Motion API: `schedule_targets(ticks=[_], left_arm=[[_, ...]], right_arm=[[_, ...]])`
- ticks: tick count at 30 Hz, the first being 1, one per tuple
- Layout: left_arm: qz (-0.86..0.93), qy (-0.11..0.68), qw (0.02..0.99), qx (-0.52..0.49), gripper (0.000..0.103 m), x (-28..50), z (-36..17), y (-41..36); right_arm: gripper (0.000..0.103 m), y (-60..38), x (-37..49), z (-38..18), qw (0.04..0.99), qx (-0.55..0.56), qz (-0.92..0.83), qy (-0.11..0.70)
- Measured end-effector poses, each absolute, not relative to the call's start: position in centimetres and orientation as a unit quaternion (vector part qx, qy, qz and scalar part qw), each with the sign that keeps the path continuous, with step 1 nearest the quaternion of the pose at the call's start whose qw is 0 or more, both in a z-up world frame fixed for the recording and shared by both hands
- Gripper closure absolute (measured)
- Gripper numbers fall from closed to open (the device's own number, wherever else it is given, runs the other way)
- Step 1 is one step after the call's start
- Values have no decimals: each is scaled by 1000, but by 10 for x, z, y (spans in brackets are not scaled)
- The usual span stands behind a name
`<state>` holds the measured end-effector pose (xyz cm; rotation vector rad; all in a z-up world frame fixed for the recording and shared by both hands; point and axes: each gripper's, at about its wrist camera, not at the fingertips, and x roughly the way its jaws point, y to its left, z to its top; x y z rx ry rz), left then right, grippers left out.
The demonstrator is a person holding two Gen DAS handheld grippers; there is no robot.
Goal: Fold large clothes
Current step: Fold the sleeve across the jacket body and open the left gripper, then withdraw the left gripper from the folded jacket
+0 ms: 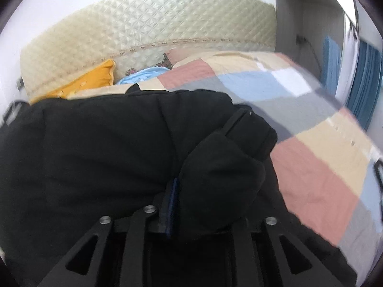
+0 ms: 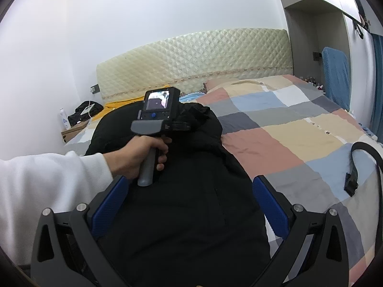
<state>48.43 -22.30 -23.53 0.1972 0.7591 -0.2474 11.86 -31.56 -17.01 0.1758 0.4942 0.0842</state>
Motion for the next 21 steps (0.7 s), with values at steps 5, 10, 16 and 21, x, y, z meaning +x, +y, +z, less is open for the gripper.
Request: schedule_targets(ticks=[5,10,16,21], left_arm=[[-124,351,917,142,29,446,-211,-230],[-151,320,927,123,28,402,-164,-209],[-156,281,944,78,28,348,-99,-168],[-160,238,957,48,28,284,-55,-128]], right_arm=[[0,-314,112,-167,967,83,40,238],[0,-314,101,-161,972,78,32,219],[0,-313,90,-151,978,70,17,197],[0,-309,77,-141,981,69,24,180]])
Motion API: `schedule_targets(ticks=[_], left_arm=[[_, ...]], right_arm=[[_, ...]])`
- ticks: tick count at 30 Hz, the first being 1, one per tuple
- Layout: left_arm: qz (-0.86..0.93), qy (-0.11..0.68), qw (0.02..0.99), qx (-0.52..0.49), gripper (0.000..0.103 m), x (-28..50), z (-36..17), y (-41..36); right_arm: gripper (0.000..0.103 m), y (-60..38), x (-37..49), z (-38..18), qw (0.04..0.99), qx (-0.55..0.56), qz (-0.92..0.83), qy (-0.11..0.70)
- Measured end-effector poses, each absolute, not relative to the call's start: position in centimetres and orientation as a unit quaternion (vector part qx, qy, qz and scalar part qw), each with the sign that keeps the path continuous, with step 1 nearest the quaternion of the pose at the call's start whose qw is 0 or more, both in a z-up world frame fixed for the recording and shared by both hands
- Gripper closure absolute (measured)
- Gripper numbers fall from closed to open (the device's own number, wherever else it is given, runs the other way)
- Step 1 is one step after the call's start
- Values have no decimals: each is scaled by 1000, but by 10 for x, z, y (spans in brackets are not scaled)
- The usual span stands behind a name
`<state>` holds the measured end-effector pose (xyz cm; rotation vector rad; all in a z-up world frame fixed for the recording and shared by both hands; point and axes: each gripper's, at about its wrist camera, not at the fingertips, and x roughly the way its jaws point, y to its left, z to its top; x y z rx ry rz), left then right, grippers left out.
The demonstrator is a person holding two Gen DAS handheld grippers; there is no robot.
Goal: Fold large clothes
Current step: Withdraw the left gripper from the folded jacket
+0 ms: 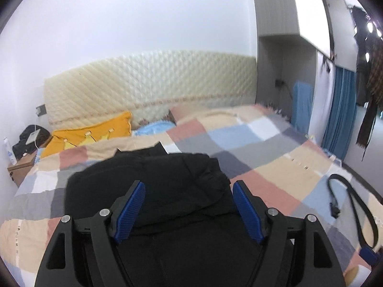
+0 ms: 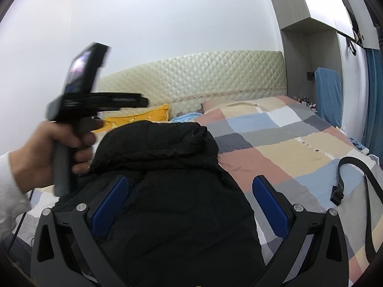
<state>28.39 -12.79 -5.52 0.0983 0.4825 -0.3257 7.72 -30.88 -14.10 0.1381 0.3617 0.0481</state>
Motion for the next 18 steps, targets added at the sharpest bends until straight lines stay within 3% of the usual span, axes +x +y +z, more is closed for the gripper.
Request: schedule_targets(ticks=[8,18], left_arm=[[-155,185,970,21,27,203,-44,-70],[-135,201,967,-75,27,182,-90,-3]], right_arm=[[0,-293,62,-135,985,46,38,159],[0,-263,64,-139,984,1,45,170]])
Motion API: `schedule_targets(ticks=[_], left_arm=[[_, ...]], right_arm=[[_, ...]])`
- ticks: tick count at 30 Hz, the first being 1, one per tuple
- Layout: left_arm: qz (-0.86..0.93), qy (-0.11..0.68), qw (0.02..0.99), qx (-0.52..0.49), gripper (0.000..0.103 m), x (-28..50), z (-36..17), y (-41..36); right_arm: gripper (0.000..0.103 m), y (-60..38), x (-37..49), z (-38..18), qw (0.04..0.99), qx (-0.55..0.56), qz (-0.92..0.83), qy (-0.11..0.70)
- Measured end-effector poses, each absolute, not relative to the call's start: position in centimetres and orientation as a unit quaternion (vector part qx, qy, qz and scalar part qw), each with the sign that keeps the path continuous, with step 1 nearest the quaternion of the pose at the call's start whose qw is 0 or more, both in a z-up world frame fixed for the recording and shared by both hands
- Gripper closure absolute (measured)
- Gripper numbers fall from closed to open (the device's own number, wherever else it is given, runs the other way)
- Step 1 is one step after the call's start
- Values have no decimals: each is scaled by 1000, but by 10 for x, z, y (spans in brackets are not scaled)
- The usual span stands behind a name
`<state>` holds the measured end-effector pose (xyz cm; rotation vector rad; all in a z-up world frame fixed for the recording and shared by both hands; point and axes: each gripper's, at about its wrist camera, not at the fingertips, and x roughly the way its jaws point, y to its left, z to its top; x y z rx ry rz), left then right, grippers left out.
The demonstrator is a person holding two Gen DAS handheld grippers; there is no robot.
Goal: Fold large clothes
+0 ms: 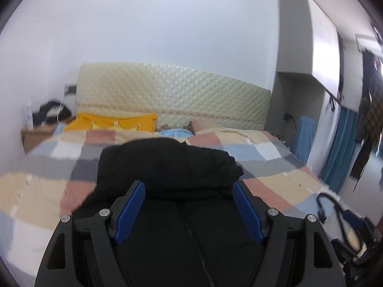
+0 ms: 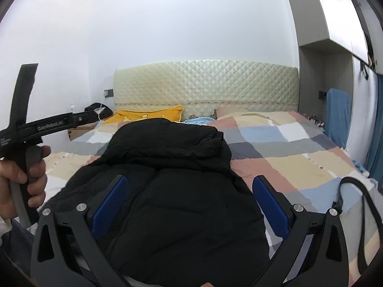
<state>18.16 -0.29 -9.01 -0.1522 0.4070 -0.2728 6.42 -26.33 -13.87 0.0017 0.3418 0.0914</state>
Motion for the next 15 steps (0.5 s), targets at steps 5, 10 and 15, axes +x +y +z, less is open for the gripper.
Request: schedule_targets(ticks=[5,10,15], left_arm=[[-141,213,961,-106,27,182,-101,12],[-125,204,966,-96,27,181,-113,23],[-122,224,963,-91,27,194,-138,21]], right_arm=[[0,-259,88,-135,980,21,62,186],[0,-266,165,-134,970,52,61,231],[11,-300,273,-160,945,132,33,297]])
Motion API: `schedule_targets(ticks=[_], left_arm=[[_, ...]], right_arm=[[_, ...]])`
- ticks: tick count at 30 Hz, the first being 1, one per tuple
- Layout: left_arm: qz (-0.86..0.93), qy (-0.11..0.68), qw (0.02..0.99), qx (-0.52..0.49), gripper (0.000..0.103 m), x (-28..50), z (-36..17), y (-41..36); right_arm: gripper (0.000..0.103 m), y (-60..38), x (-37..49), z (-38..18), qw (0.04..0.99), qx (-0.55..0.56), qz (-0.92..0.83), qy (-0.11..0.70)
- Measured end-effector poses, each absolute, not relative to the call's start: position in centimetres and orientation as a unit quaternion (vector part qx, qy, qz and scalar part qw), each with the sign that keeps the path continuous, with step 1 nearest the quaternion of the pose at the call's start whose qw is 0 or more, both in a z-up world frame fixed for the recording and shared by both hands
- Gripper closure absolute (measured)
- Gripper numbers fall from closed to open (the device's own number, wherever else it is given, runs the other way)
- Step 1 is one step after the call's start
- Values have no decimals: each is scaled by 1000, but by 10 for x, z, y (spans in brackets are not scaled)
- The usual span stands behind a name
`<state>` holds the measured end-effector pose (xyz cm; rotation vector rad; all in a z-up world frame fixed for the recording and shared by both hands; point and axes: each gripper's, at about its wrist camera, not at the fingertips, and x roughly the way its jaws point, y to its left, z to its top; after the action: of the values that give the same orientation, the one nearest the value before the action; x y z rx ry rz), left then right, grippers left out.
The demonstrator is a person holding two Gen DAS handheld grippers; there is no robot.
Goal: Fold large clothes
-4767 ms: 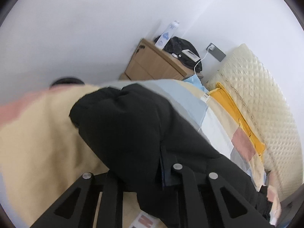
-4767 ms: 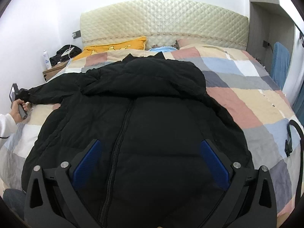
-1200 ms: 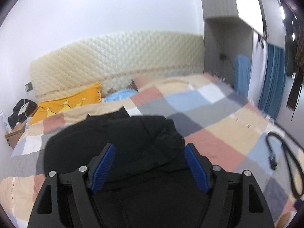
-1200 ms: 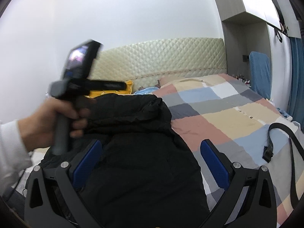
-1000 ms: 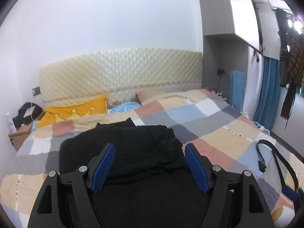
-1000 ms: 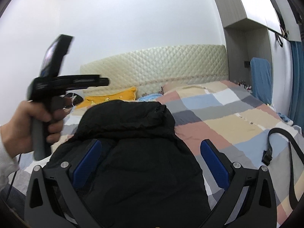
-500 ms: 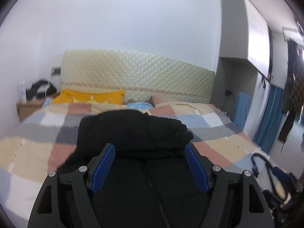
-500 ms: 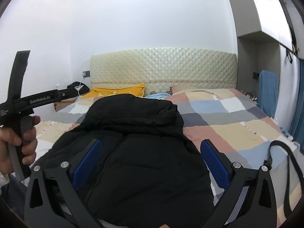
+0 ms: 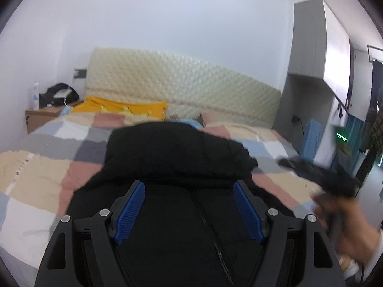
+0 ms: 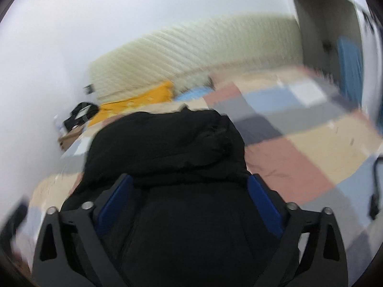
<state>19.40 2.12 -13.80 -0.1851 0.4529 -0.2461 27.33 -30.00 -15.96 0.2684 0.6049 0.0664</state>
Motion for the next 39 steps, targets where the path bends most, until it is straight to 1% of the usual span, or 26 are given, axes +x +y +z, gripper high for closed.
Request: schedule_targets(ticks=[2,4,9,11,13,17,19,20,21,22,24,27,28,33,39], left_arm=[[-123,229,962,-90,27,199,-143,18],[-120,233,961,-88,27,203,-146,17],[-116,247,957,-95,27,217,-159,22],[-113,252,957,-88,27,221,-166,19],[-113,264,953,-93,27,230,-173,18],[-113,269,953,-82,27,236,-183,12],[-113,279,950,-83,27,240,-189,11],[-114,286,947,-88,27,242,-191,10],[-116,294,944,-93,27,245,-193,10],[-115,295,944,-94,27,245,-194,10],[-109,294,945,-89,27,243,-194,9],[-111,308,940,-97,27,244,-198,10],[-113,309,939,-101,27,244,-200,12],[-105,306,942,-86,27,243,-199,10],[-105,309,941,-86,27,247,-201,12]], right_arm=[[13,-317,312,-176,933,167,20,317],[19,-335,345,-194,921,190,-3,340],[20,-362,380,-227,901,271,-1,340],[23,-362,392,-238,895,281,16,345],[30,-358,402,-244,894,278,32,349],[37,-343,423,-248,895,270,51,351],[59,-337,430,-249,893,275,61,352],[67,-333,431,-248,894,272,62,352],[80,-330,432,-246,896,266,69,349],[84,-326,431,-242,901,257,70,344],[86,-321,425,-231,910,250,78,321],[87,-338,411,-228,902,310,86,289],[87,-341,408,-231,900,315,81,288],[87,-338,411,-260,897,294,58,325],[87,-325,423,-274,901,263,41,343]])
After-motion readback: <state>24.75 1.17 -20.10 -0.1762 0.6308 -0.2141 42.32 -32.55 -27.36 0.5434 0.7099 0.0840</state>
